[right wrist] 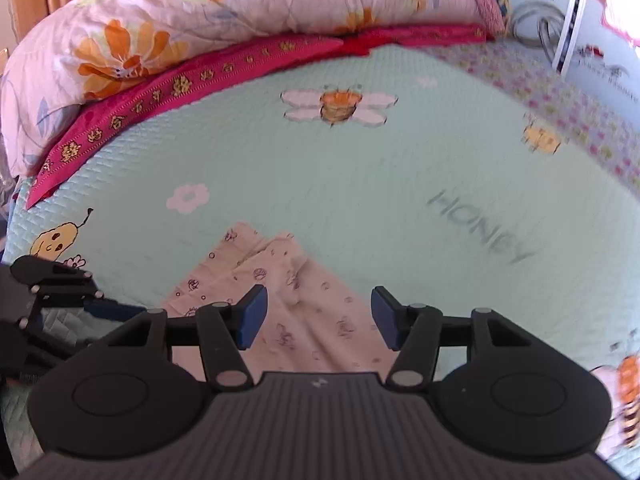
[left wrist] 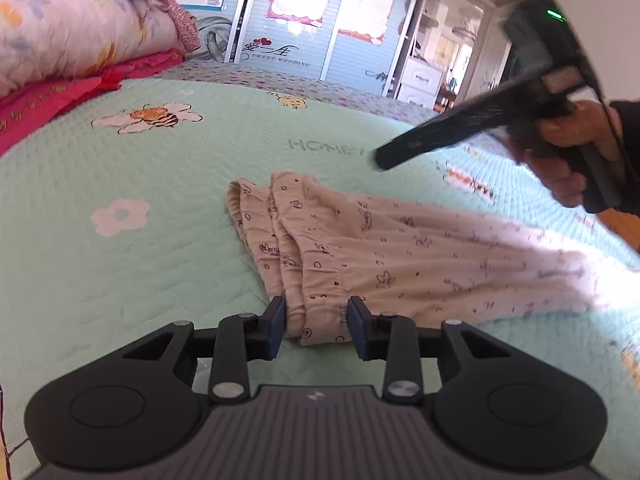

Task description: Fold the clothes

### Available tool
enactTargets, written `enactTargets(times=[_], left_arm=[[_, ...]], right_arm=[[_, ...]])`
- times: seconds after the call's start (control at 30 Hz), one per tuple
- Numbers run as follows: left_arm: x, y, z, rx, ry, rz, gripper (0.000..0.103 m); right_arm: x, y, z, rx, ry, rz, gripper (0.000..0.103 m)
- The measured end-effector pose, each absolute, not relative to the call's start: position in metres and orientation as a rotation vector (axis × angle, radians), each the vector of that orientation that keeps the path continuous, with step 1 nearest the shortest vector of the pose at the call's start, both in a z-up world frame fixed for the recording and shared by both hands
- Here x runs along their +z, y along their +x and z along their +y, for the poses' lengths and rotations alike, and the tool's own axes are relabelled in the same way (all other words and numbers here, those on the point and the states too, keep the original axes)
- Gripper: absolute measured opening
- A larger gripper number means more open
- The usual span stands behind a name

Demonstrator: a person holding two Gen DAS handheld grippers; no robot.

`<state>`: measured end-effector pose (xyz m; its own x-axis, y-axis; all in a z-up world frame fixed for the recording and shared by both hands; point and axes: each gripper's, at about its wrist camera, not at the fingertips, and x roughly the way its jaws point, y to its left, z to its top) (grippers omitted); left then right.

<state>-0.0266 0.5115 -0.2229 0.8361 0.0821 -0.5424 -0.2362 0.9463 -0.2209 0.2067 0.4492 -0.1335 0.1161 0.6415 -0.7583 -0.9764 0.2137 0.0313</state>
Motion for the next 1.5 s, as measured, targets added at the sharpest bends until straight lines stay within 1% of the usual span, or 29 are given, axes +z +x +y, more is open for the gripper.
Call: enactTargets(times=[0.1,0.13,0.17,0.23,0.37,0.57,0.67,0.7,0.73,0.8,0.87,0.93,0.97,1.03,1.07,1.17,1.27,1.4,1.5], left_arm=[[-0.223,-0.025,0.505,0.183,-0.257,0.565,0.037],[-0.223,-0.026,0.505,0.185,-0.257,0.564,0.037],[-0.223,-0.026,0.505,0.187,-0.258,0.562,0.037],[-0.222,-0.027,0.505,0.187,-0.259,0.562,0.037],[-0.223,-0.029,0.506,0.175,-0.261,0.562,0.037],[-0.222,-0.036,0.516,0.171,-0.289,0.554,0.037],[-0.222,-0.037,0.519,0.175,-0.300,0.559,0.037],[-0.222,-0.037,0.519,0.171,-0.300,0.558,0.037],[-0.222,-0.038,0.519,0.167,-0.300,0.557,0.037],[-0.219,-0.041,0.522,0.162,-0.313,0.540,0.037],[-0.216,-0.043,0.525,0.163,-0.332,0.516,0.037],[-0.212,-0.044,0.527,0.154,-0.354,0.493,0.037],[-0.210,-0.043,0.527,0.143,-0.358,0.485,0.037],[-0.206,-0.039,0.521,0.119,-0.345,0.479,0.037],[-0.204,-0.038,0.517,0.103,-0.337,0.478,0.037],[-0.200,-0.032,0.502,0.040,-0.325,0.474,0.037],[-0.200,-0.021,0.479,-0.040,-0.315,0.494,0.037],[-0.205,-0.006,0.438,-0.097,-0.286,0.525,0.037],[-0.209,0.007,0.415,-0.085,-0.256,0.551,0.037]], right_arm=[[-0.150,0.201,0.475,1.285,-0.537,0.775,0.059],[-0.156,0.199,0.484,1.295,-0.534,0.787,0.057],[-0.163,0.200,0.491,1.310,-0.542,0.798,0.052],[-0.169,0.202,0.507,1.343,-0.570,0.831,0.003],[-0.168,0.198,0.520,1.382,-0.635,0.824,0.003],[-0.123,0.178,0.512,1.578,-0.564,0.675,0.003],[-0.147,0.176,0.523,1.536,-0.673,0.710,0.004],[-0.159,0.178,0.526,1.493,-0.708,0.723,0.005],[-0.166,0.182,0.527,1.455,-0.710,0.742,0.012],[-0.169,0.188,0.523,1.406,-0.663,0.758,0.015],[-0.151,0.193,0.505,1.395,-0.565,0.745,0.018],[-0.123,0.198,0.474,1.366,-0.514,0.699,0.031],[-0.109,0.199,0.451,1.332,-0.510,0.663,0.035],[-0.085,0.204,0.401,1.258,-0.505,0.604,0.052],[-0.078,0.208,0.375,1.220,-0.508,0.593,0.054],[-0.075,0.218,0.300,1.101,-0.562,0.614,0.054],[-0.091,0.219,0.237,1.021,-0.598,0.690,0.053],[-0.123,0.213,0.187,1.007,-0.692,0.744,0.038],[-0.147,0.207,0.183,1.020,-0.823,0.705,0.037]])
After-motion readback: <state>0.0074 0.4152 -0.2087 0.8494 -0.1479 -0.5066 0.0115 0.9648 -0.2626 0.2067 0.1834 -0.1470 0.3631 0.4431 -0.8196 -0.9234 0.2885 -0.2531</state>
